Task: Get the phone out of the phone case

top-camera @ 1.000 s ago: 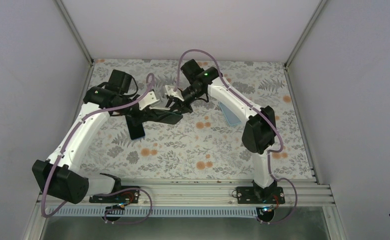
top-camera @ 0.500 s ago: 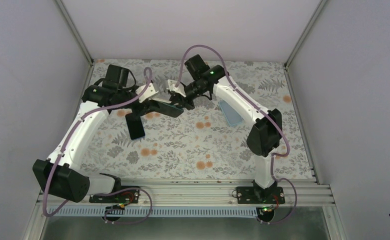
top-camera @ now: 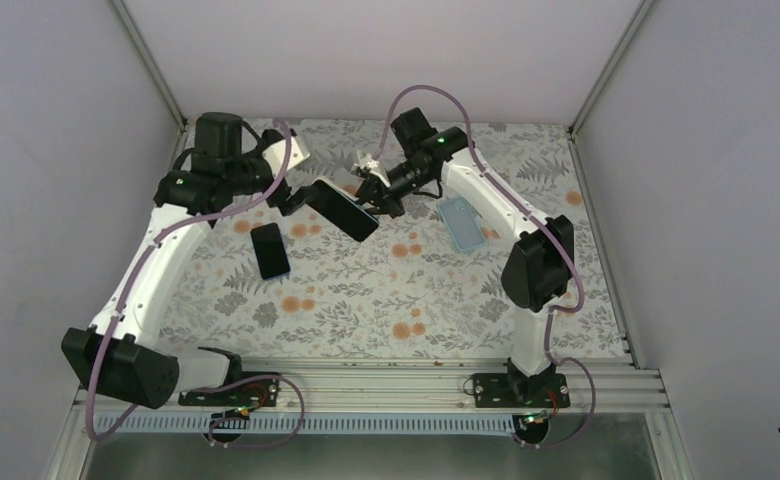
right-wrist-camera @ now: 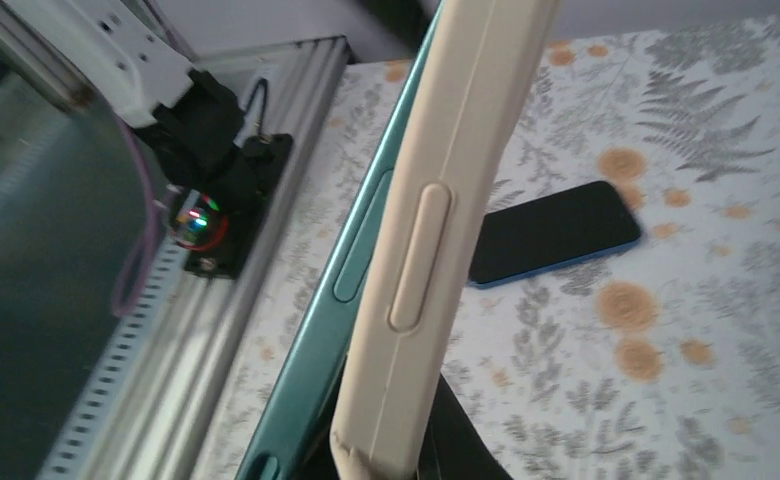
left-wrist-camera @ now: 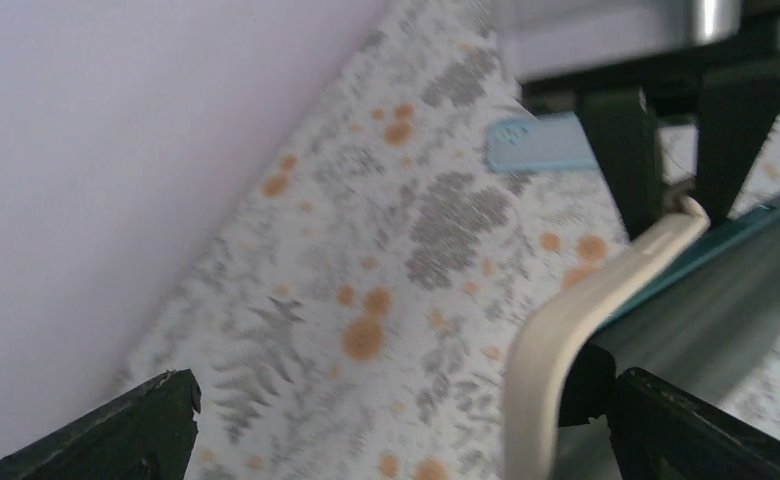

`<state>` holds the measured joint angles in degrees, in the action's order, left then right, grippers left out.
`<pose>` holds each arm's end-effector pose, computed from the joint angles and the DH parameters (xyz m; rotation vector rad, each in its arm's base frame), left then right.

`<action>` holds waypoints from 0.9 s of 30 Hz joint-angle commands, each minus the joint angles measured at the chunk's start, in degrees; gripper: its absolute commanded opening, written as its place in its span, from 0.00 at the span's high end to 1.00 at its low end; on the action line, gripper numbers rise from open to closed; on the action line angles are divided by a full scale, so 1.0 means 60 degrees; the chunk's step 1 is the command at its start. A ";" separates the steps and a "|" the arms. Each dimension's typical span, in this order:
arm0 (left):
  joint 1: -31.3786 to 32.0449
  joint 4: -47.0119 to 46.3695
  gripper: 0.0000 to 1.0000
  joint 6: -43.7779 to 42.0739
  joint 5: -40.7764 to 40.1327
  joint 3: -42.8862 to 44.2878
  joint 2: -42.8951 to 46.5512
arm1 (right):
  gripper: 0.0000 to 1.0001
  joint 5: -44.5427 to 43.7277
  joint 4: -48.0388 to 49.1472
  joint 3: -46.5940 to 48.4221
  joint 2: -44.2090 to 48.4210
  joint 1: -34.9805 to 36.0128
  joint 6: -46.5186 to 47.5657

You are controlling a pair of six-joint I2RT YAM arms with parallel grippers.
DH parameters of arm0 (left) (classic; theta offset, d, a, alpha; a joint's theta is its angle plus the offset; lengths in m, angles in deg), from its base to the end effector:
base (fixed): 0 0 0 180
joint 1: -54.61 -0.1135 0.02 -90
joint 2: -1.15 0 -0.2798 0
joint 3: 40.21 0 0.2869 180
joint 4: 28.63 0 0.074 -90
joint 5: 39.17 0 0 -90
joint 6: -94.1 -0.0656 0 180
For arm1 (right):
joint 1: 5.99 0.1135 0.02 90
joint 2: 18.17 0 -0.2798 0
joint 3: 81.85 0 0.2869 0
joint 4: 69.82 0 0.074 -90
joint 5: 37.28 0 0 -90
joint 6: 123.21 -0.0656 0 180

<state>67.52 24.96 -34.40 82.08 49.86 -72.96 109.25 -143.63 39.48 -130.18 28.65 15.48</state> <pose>0.3065 -0.1052 0.3821 1.1821 1.7835 -0.3473 0.3436 0.3039 0.3199 -1.7680 1.5584 1.1836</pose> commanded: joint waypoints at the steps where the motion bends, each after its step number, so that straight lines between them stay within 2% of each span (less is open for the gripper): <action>1: -0.0429 -0.3382 0.00 -0.0007 -0.1595 0.0833 0.0367 | 0.97 0.3478 -0.1972 -0.0152 0.0238 0.0017 0.0099; 5: -0.0414 -0.2584 0.00 0.0032 -0.1148 0.1104 0.0929 | 0.97 0.3284 -0.0639 -0.0090 0.0224 -0.0632 -0.2070; 9: -0.0294 -0.2779 0.00 0.0143 -0.0943 0.0791 0.1736 | 0.97 0.3161 0.2361 -0.0400 0.0252 -0.1332 -0.5481; 12: 0.0215 -0.3109 0.00 0.0147 -0.1443 0.0443 0.1930 | 0.97 0.2830 0.4387 -0.0270 0.0163 -0.1585 -0.7614; 18: 0.2937 -0.4290 0.00 -0.1068 -0.4686 -0.0880 0.1821 | 0.97 0.1274 0.4924 0.1026 -0.0451 -0.1826 -0.9205; 22: 0.3618 -0.5397 0.00 -0.1234 -0.6105 -0.1251 0.1050 | 0.97 0.0515 0.4759 0.1606 -0.0844 -0.2051 -1.0034; 27: 0.4585 -0.7810 0.00 -0.2336 -0.7657 -0.2169 0.0242 | 0.97 0.0074 0.4793 0.1602 -0.0829 -0.2330 -1.0611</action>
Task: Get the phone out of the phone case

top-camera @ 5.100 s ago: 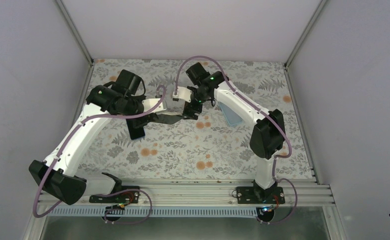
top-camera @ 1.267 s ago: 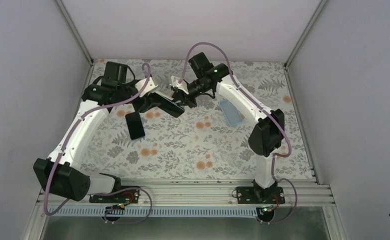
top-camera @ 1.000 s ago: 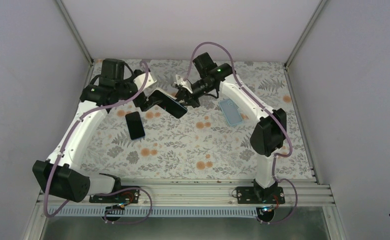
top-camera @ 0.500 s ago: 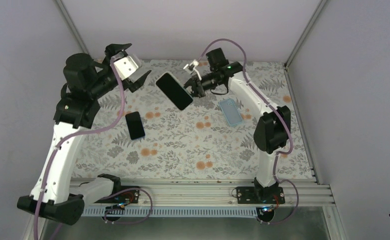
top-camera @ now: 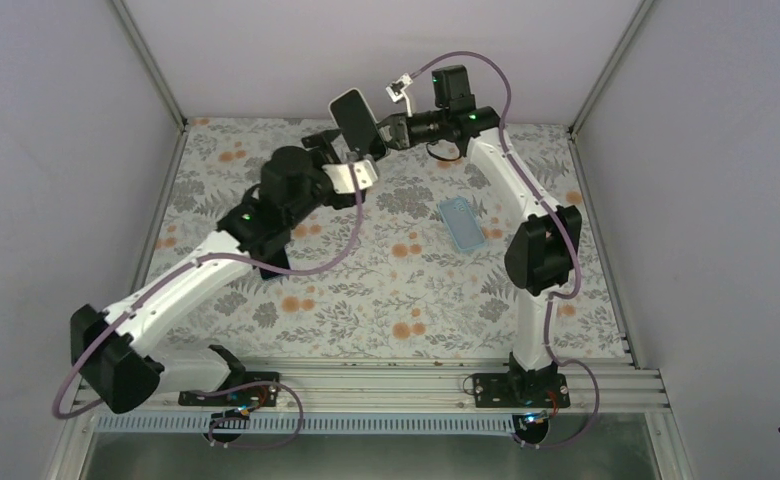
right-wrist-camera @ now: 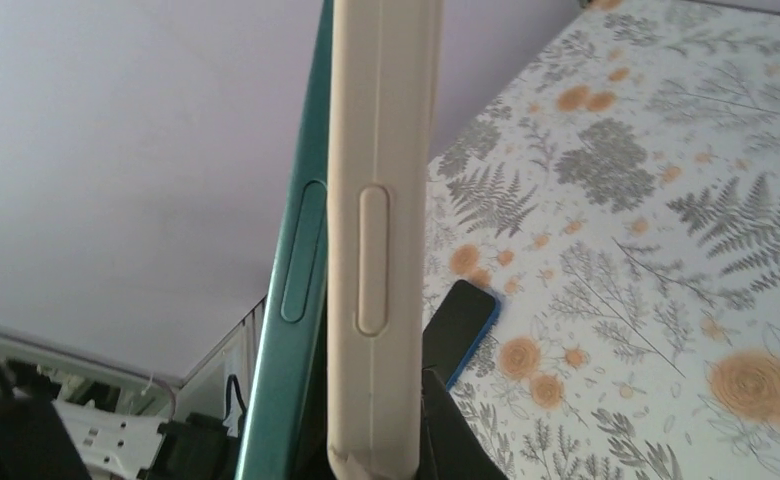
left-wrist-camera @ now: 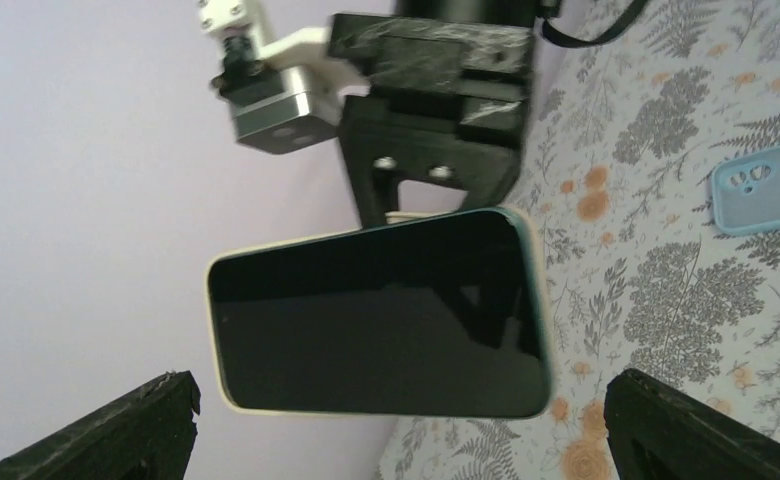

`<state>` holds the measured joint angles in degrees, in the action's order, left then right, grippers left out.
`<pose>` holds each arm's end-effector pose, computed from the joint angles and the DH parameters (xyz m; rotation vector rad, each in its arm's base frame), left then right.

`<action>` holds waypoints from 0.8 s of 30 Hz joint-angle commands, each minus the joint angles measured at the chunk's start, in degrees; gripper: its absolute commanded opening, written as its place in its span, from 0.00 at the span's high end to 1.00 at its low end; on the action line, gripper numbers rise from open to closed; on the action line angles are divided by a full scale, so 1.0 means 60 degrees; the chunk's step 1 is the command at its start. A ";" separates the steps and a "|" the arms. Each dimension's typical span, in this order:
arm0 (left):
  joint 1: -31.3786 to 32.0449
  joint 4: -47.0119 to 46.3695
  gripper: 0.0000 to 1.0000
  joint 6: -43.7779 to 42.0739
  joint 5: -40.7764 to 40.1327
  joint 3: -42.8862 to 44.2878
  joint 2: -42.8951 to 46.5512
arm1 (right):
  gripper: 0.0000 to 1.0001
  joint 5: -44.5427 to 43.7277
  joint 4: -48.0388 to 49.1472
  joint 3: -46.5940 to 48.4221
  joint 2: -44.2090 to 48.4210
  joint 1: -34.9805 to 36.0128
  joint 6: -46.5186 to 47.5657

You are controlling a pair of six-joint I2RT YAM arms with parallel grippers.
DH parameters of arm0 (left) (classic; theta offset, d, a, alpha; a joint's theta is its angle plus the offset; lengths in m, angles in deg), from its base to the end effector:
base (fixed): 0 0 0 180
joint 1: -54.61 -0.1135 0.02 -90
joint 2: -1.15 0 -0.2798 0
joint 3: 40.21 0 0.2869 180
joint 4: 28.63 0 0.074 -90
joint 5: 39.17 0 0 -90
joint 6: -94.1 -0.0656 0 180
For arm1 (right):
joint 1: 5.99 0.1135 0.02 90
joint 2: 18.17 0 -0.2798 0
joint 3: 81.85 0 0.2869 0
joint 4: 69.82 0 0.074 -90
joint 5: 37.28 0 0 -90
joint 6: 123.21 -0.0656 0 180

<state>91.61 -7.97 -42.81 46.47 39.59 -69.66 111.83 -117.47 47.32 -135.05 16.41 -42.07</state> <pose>0.2809 -0.2054 0.3944 1.1471 1.3584 0.1924 0.4544 0.2482 0.3618 -0.8529 2.0000 1.4298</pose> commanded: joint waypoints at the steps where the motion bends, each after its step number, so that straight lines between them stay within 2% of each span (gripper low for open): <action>1: 0.0648 -0.2720 0.00 -0.0985 -0.1769 -0.0568 -0.0412 | 0.97 -0.0442 0.0521 0.0201 0.0036 -0.0334 -0.1089; 12: 0.0857 -0.4135 0.00 -0.0711 -0.1955 -0.0577 -0.1720 | 0.97 -0.0574 0.1460 -0.0563 0.0301 -0.0586 -0.1526; 24: 0.0865 -0.3897 0.00 -0.0335 -0.1728 -0.0189 -0.2450 | 0.97 -0.0472 0.2235 -0.0943 0.0414 -0.0698 -0.1924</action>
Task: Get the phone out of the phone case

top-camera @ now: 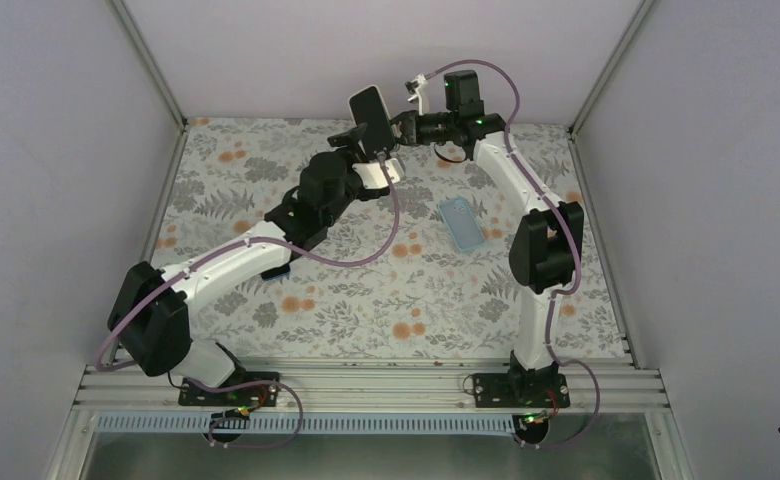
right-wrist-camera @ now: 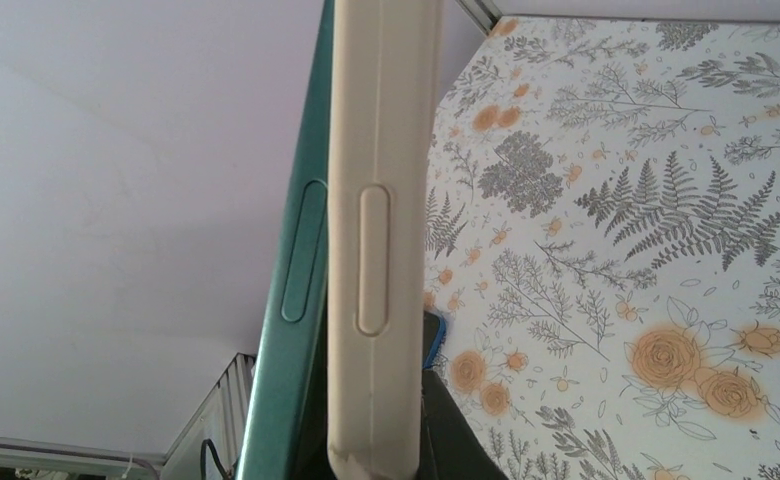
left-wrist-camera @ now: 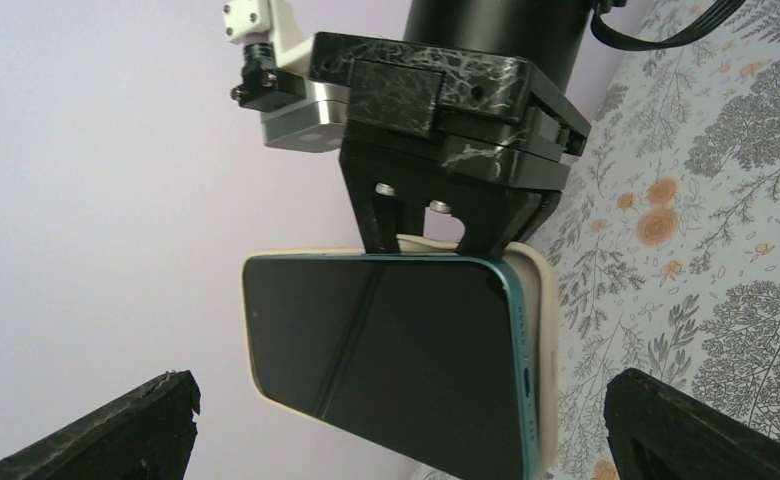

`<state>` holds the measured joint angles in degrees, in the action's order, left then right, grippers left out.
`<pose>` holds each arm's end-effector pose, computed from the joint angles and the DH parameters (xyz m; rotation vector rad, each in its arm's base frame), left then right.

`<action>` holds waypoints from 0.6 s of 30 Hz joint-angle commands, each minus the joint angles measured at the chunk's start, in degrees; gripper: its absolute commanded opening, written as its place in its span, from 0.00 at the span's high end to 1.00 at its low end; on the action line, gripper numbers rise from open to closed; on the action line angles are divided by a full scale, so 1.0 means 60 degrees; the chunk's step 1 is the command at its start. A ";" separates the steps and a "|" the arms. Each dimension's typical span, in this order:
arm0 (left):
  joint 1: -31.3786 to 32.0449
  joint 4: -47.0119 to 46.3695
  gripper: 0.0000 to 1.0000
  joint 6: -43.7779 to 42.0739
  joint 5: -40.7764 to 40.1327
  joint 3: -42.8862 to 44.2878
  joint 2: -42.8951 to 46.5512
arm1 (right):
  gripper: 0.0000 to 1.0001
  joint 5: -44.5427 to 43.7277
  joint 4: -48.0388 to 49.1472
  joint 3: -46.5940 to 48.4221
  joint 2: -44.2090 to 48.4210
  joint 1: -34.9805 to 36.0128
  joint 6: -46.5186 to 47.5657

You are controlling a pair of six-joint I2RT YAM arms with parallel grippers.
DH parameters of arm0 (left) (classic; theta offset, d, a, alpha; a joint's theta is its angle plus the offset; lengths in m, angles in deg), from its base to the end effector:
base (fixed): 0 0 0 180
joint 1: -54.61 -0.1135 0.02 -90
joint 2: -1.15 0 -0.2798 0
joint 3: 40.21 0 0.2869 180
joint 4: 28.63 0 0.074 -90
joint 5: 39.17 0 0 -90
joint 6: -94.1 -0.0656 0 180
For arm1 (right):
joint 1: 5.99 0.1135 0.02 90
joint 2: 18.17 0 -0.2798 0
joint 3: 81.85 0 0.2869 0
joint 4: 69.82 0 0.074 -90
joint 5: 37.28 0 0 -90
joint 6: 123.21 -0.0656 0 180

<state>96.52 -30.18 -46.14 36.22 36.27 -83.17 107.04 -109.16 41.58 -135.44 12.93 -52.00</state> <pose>0.3185 -0.2637 0.3377 1.0738 1.3015 0.3234 0.4816 0.2214 0.3316 -0.5874 2.1074 1.3920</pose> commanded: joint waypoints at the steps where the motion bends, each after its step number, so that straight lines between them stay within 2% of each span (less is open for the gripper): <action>1: 0.0046 -0.0324 0.00 0.0161 -0.0153 0.0371 -0.0274 | 0.97 0.0354 0.0889 0.0016 0.0481 -0.0115 -0.0312; 5: 0.0030 -0.0903 0.00 -0.0020 -0.0654 0.0338 -0.0558 | 0.97 0.0441 0.1048 0.0016 0.0475 -0.0121 -0.0410; 18: 0.0012 -0.1156 0.00 0.0197 -0.0713 0.0622 -0.0738 | 0.97 0.0514 0.1113 0.0001 0.0472 -0.0117 -0.0304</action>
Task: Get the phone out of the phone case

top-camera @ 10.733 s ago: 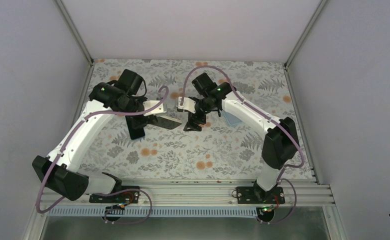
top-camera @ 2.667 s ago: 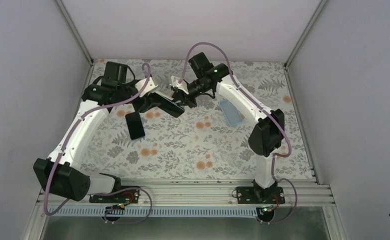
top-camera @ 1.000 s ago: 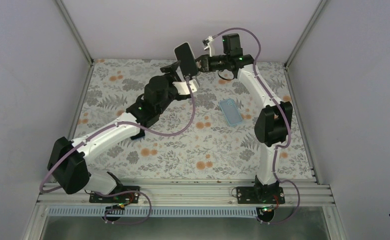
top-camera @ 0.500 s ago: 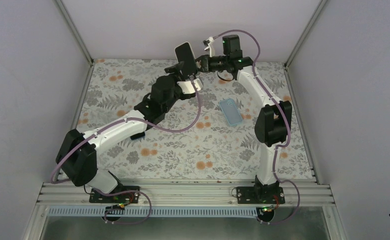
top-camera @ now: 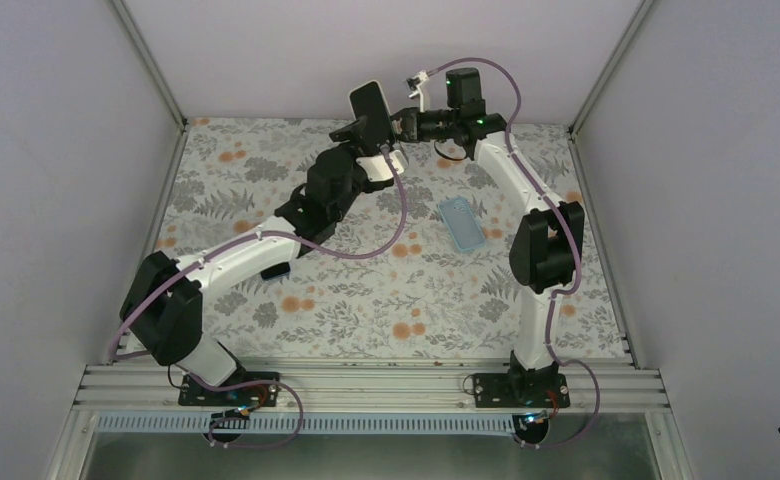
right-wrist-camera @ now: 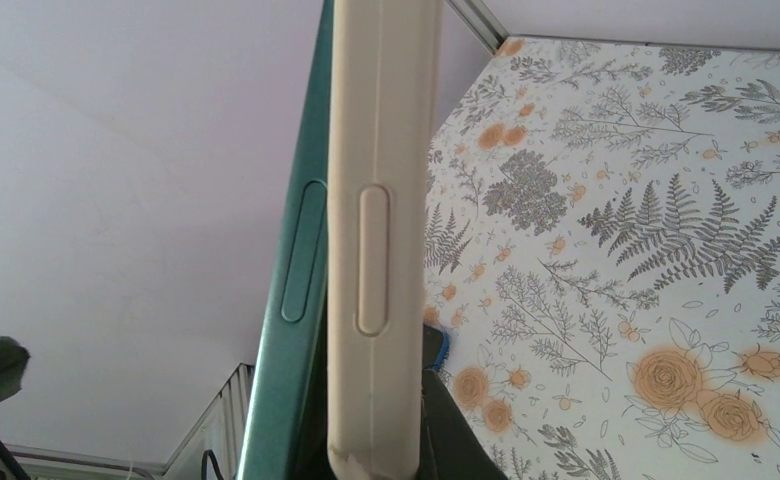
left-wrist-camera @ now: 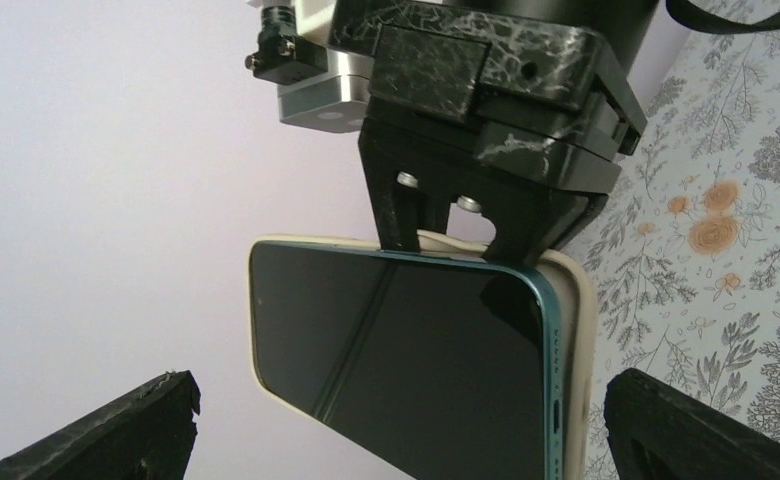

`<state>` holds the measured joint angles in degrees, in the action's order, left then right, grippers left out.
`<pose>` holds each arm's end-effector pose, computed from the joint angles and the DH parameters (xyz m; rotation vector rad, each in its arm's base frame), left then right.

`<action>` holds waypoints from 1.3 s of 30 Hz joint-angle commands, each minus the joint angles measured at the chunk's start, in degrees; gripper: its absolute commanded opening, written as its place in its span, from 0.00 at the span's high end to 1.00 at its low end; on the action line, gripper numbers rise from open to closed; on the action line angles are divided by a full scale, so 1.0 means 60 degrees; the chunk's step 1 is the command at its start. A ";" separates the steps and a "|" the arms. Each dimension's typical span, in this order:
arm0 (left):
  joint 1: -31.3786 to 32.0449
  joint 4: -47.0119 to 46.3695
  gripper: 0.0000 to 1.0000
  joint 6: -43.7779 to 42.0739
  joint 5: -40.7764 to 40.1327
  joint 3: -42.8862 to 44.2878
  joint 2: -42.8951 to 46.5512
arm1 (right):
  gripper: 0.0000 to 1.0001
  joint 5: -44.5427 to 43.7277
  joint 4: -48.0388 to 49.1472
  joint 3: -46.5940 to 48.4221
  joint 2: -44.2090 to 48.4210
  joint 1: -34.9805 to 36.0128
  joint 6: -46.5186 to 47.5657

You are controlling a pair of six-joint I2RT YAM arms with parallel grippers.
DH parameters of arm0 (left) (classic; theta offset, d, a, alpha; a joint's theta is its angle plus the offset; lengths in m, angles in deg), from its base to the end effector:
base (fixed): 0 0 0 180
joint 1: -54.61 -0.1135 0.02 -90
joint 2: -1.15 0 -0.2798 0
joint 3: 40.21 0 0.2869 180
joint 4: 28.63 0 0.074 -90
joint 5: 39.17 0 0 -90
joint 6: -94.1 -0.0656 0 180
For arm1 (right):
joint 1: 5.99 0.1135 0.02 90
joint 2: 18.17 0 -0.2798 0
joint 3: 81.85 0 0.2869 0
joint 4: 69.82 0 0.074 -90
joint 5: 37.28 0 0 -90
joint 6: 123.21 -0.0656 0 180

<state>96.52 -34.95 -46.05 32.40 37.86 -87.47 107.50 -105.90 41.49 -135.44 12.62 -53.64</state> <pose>0.3347 -0.2726 0.3306 1.0060 1.3129 0.3738 0.4855 0.2200 0.3366 -0.5823 2.0659 1.4009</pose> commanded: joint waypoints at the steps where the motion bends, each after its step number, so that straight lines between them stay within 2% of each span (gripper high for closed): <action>1: 0.0016 -0.0373 0.00 0.0166 -0.0091 0.0364 -0.0032 | 0.97 0.0455 0.0581 0.0016 0.0460 -0.0069 -0.0024; 8: -0.0085 -0.0591 0.00 0.0029 -0.0519 0.0590 -0.0557 | 0.97 0.0625 0.0691 0.0031 0.0588 -0.0062 -0.0165; 18: -0.0086 -0.2501 0.00 -0.0324 -0.1960 0.0440 -0.0657 | 0.97 0.0693 0.0647 -0.0153 0.0945 -0.0070 -0.0104; 21: -0.0086 -0.3778 0.01 -0.0703 -0.2551 0.0138 -0.0506 | 0.97 0.0675 0.0669 -0.0342 0.1039 -0.0062 -0.0054; 25: -0.0075 -0.6789 0.02 -0.2430 -0.3320 -0.0557 -0.0698 | 0.97 0.1096 0.0815 -0.0501 0.1049 -0.0069 -0.0349; 27: -0.0010 -0.8059 0.03 -0.3174 -0.3243 -0.0878 -0.0806 | 0.97 0.1453 0.0977 -0.0553 0.1046 -0.0054 -0.0676; 30: 0.0135 -0.9096 0.06 -0.3779 -0.2932 -0.1288 -0.0955 | 0.97 0.1577 0.1044 -0.0643 0.1157 -0.0013 -0.0726; 36: 0.0367 -0.9436 0.15 -0.3765 -0.2133 -0.1544 -0.1225 | 0.97 0.1727 0.1143 -0.0837 0.1334 0.0004 -0.0749; 39: 0.0585 -0.9244 0.24 -0.3596 -0.1754 -0.1625 -0.1284 | 0.97 0.1790 0.1188 -0.0890 0.1387 0.0004 -0.0765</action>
<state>98.82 -84.39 -67.60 19.35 28.60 -95.04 114.58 -100.90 36.50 -130.39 12.71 -57.92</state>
